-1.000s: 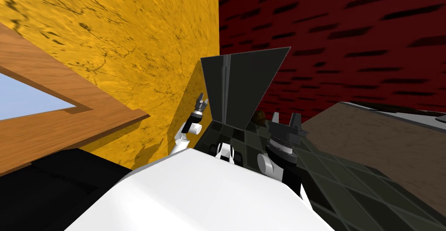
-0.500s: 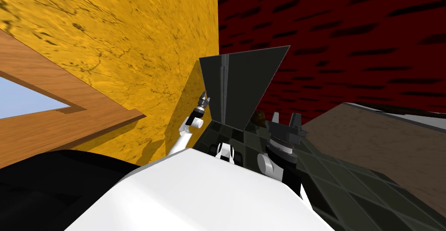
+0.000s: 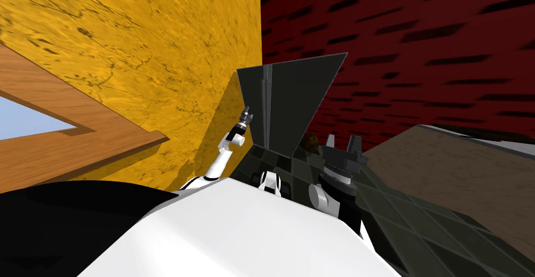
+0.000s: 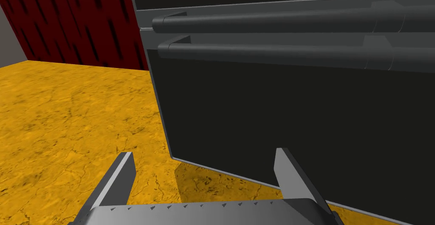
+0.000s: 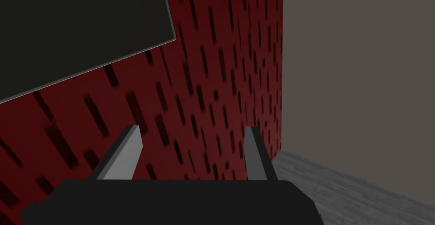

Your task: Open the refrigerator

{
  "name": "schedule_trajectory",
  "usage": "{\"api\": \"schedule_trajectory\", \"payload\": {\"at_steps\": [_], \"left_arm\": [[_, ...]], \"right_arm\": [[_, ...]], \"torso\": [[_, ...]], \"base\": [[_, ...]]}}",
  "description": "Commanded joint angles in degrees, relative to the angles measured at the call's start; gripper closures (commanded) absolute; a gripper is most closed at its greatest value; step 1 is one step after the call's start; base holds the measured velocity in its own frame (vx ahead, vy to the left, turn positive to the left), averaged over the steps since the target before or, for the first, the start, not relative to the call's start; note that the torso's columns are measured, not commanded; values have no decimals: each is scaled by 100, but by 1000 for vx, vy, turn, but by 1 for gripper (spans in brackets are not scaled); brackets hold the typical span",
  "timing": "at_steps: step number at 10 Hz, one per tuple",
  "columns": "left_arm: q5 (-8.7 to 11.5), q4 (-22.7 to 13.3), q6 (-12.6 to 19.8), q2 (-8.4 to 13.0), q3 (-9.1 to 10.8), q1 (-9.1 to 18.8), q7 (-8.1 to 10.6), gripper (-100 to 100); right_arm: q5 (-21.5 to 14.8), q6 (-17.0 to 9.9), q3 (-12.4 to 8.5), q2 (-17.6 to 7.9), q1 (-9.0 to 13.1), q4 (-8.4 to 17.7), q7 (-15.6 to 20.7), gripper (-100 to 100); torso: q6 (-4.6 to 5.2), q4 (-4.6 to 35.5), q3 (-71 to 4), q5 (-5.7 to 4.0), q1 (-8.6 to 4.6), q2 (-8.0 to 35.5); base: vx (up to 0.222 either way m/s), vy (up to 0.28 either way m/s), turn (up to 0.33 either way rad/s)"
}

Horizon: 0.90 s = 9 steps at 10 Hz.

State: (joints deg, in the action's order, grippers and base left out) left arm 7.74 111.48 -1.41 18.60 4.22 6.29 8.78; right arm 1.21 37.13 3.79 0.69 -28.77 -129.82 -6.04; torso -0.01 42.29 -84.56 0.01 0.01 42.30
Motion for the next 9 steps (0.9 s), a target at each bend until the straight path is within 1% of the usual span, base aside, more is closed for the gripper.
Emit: {"api": "schedule_trajectory", "payload": {"at_steps": [1, 2, 3, 4, 5, 6, 8, 9], "left_arm": [[33, -222, 122, 55, 19, 377, 83, -100], [113, -491, 370, 197, 76, 609, 239, -100], [113, -541, 370, 197, 76, 765, 239, -100], [191, -822, 558, 340, 135, 952, 395, -100], [191, -869, 621, 340, 135, 1167, 395, -100], [266, -1141, 835, 481, 195, 1369, 550, -100], [266, -1204, 874, 481, 195, 1650, 550, -100], [337, -1498, 1127, 620, 257, 1865, 704, -100]], "right_arm": [[0, 0, 0, 0, 0, 0, 0, 0], [0, 0, 0, 0, 0, 0, 0, 0], [0, 0, 0, 0, 0, 0, 0, 0], [0, 0, 0, 0, 0, 0, 0, 0], [0, 0, 0, 0, 0, 0, 0, 0], [0, 0, 0, 0, 0, 0, 0, 0], [0, 0, 0, 0, 0, 0, 0, 0], [0, 0, 0, -1, 0, 0, 0, 0]], "torso": [[2, 0, 0, 0, 1, 0], [0, 1, 3, 2, 9, 5], [-1, -1, -1, 1, 1, -2], [2, -1, -2, -2, -6, -3], [1, -2, -3, -5, -16, -5], [2, -1, -3, -4, -9, -5], [1, -1, -1, 1, 5, -2], [2, 1, 3, 5, 18, 5]], "base": [[16, -30, -3], [28, -52, 42], [28, -62, 37], [32, -98, 56], [37, -91, 27], [49, -102, 43], [31, -52, 17], [28, -52, 38]]}}
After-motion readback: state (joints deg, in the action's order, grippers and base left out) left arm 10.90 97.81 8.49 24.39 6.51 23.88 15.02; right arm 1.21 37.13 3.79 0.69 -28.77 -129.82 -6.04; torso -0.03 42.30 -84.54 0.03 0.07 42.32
